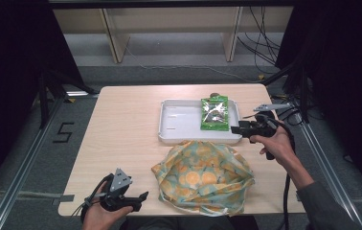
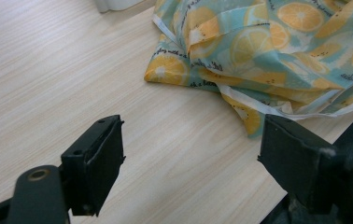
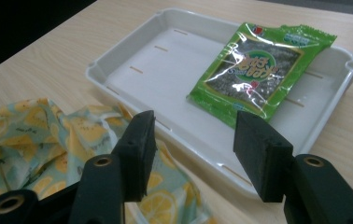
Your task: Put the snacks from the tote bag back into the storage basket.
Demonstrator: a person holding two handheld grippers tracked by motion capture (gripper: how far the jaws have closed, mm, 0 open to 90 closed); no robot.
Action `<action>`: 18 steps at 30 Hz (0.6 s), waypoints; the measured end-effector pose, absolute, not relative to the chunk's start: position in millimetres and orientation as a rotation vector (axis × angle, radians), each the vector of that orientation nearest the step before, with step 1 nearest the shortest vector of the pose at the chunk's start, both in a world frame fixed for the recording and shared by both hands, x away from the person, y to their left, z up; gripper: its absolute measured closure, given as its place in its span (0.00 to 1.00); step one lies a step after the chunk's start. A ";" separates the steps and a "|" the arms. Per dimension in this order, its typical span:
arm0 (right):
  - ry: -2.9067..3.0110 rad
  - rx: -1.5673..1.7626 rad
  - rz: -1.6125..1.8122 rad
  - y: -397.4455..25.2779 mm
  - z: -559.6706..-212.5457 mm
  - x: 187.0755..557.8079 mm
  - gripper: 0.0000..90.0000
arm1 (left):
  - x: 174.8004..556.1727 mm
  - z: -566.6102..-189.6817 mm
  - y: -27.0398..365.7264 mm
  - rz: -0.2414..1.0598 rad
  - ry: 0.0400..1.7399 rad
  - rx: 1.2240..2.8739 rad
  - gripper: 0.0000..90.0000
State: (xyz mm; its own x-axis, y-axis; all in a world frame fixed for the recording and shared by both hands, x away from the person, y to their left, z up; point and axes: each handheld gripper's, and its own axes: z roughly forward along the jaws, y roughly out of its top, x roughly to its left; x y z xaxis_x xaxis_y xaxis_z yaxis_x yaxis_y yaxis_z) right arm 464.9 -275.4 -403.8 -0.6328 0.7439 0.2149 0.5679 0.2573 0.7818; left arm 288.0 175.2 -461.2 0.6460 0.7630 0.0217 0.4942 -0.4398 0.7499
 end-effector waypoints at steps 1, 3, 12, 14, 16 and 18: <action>2.336 1.241 1.301 -276.6 -405.5 462.4 0.55 | 288.2 -461.0 175.4 0.470 0.968 2.131 0.23; 2.341 1.263 1.318 -277.9 -407.6 459.3 0.55 | 287.9 -461.0 175.2 0.473 0.968 2.130 0.23; 2.321 1.291 1.331 -289.9 -416.1 442.5 0.50 | 287.5 -460.4 175.1 0.476 0.969 2.123 0.23; 2.306 1.286 1.345 -293.5 -418.2 440.1 0.50 | 287.5 -460.2 175.3 0.479 0.965 2.132 0.23; 2.313 1.321 1.333 -297.2 -418.2 436.0 0.49 | 286.4 -461.0 173.8 0.463 0.989 2.115 0.23; 2.318 1.275 1.336 -300.4 -419.9 435.1 0.49 | 287.3 -460.2 175.0 0.476 0.966 2.130 0.23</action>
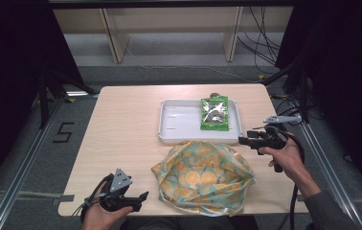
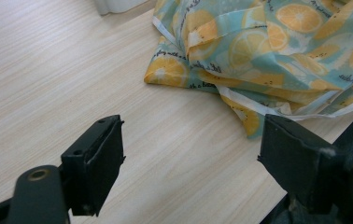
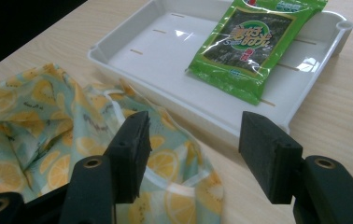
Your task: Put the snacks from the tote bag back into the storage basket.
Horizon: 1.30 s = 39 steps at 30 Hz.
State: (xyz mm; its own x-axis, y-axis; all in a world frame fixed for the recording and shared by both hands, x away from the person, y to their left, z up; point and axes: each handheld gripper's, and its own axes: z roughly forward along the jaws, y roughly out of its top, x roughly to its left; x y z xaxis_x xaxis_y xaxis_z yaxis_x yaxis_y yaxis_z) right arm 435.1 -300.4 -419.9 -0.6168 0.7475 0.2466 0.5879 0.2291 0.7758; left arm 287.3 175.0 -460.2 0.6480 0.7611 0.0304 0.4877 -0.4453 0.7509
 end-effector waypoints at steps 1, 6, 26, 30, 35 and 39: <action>2.303 1.329 1.344 -298.3 -420.3 431.1 0.49 | 287.2 -460.1 174.9 0.477 0.967 2.129 0.23; 2.303 1.288 1.357 -302.6 -422.3 424.6 0.49 | 287.2 -459.5 175.6 0.479 0.963 2.135 0.23; 2.312 1.360 1.318 -327.8 -437.5 389.2 0.45 | 287.4 -458.4 177.3 0.488 0.949 2.162 0.23; 2.310 1.353 1.318 -330.2 -440.5 383.5 0.44 | 287.1 -459.2 176.5 0.485 0.961 2.145 0.23; 2.317 1.378 1.297 -332.5 -443.5 377.1 0.42 | 287.4 -458.7 177.4 0.487 0.952 2.162 0.23; 2.328 1.372 1.279 -333.9 -445.8 371.8 0.40 | 287.6 -458.7 177.7 0.489 0.948 2.169 0.23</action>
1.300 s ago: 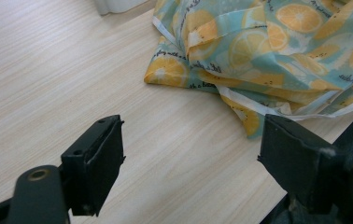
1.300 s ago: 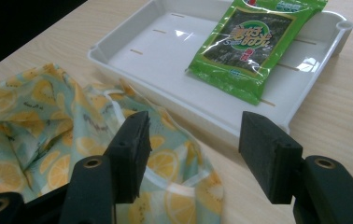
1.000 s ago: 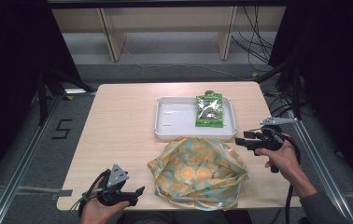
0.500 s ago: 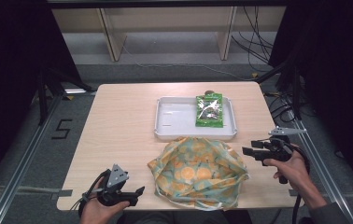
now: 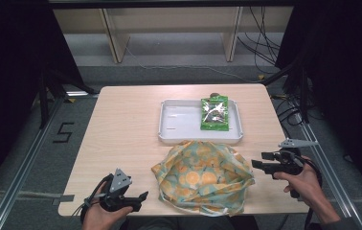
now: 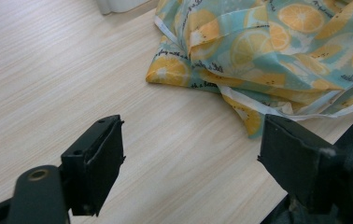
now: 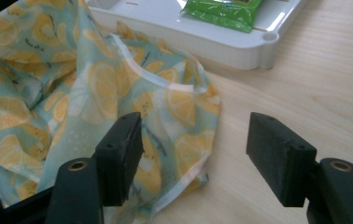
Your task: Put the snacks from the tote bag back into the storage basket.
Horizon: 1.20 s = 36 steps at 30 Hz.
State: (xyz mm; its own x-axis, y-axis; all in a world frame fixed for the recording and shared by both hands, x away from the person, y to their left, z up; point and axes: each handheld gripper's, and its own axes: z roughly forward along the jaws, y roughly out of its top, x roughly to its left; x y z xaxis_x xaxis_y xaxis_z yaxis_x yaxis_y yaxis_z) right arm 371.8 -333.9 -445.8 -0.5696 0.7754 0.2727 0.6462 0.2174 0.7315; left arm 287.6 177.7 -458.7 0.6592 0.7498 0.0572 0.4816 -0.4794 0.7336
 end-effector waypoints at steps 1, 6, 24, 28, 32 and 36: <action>2.333 1.387 1.276 -333.3 -445.9 370.2 0.39 | 287.5 -458.8 177.8 0.488 0.951 2.167 0.23; 2.363 1.342 1.222 -337.9 -450.4 361.5 0.36 | 287.0 -460.0 176.6 0.487 0.969 2.137 0.23; 2.381 1.338 1.195 -339.0 -454.6 331.1 0.35 | 287.0 -458.9 178.1 0.490 0.959 2.158 0.23; 2.398 1.353 1.174 -339.3 -456.1 324.7 0.35 | 287.1 -458.8 178.2 0.491 0.956 2.162 0.23; 2.409 1.306 1.161 -343.1 -459.1 321.0 0.34 | 287.3 -458.9 178.1 0.492 0.954 2.163 0.23; 2.407 1.298 1.140 -344.0 -460.1 318.4 0.34 | 287.2 -458.8 178.1 0.492 0.954 2.161 0.23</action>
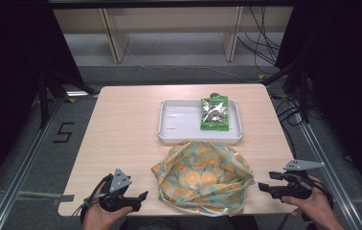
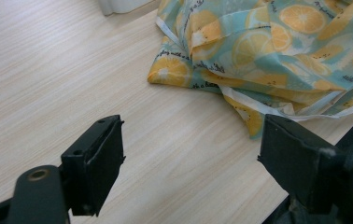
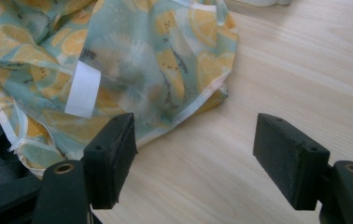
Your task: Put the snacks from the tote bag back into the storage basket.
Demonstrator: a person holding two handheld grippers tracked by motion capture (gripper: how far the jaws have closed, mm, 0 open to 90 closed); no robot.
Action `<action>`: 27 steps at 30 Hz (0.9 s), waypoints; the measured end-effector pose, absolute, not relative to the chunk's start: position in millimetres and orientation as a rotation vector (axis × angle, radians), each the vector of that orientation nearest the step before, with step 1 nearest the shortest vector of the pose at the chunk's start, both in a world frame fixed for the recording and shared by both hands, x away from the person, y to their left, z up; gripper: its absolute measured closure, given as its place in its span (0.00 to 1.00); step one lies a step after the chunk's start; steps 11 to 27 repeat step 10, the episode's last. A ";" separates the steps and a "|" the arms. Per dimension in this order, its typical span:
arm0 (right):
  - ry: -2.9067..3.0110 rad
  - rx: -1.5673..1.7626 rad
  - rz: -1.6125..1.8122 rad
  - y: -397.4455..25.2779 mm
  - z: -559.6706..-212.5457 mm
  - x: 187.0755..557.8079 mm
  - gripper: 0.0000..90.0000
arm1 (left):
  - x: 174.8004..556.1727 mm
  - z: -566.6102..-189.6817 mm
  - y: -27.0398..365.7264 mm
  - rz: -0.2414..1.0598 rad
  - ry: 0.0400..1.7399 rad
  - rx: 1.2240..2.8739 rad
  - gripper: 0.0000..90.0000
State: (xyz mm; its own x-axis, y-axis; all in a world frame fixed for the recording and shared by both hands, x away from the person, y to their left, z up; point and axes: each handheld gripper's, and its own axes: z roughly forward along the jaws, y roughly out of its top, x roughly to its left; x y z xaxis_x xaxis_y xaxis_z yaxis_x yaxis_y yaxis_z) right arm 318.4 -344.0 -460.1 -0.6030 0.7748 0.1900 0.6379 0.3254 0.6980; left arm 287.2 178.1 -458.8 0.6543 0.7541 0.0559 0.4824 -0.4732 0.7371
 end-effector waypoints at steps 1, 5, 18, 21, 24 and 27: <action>2.407 1.292 1.140 -344.0 -460.8 318.9 0.34 | 287.2 -458.9 178.1 0.492 0.955 2.162 0.23; 2.415 1.312 1.125 -343.7 -460.4 318.8 0.35 | 287.2 -458.9 178.0 0.492 0.954 2.162 0.23; 2.412 1.307 1.123 -344.3 -461.5 319.9 0.35 | 287.4 -458.9 178.1 0.492 0.954 2.162 0.23; 2.412 1.307 1.123 -344.3 -461.5 319.9 0.35 | 287.4 -458.9 178.1 0.492 0.954 2.162 0.23; 2.412 1.307 1.123 -344.3 -461.5 319.9 0.35 | 287.4 -458.9 178.1 0.492 0.954 2.162 0.23; 2.412 1.307 1.123 -344.3 -461.5 319.9 0.35 | 287.4 -458.9 178.1 0.492 0.954 2.162 0.23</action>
